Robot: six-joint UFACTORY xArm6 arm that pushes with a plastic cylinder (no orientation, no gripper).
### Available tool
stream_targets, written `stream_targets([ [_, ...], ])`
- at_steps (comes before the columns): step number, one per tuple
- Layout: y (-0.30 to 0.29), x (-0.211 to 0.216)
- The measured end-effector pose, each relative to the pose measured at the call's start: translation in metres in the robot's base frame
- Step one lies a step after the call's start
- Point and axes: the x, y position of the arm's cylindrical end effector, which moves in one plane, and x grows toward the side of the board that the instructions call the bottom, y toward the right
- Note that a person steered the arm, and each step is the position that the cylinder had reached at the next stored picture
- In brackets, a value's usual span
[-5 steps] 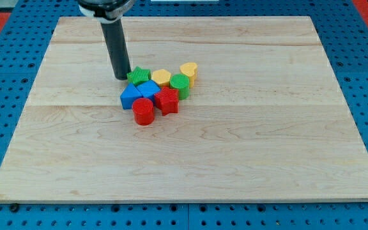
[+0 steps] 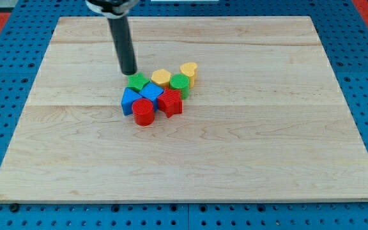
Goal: Move the green star along with blue triangle towards the bottom left of the board
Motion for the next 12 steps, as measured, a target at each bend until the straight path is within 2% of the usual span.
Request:
stream_targets([
  [1, 0.025, 0.013],
  [3, -0.012, 0.047],
  [5, -0.021, 0.078],
  [6, -0.023, 0.079],
  [8, 0.054, 0.087],
  [9, 0.036, 0.110],
  [11, -0.047, 0.112],
  [12, -0.043, 0.133],
])
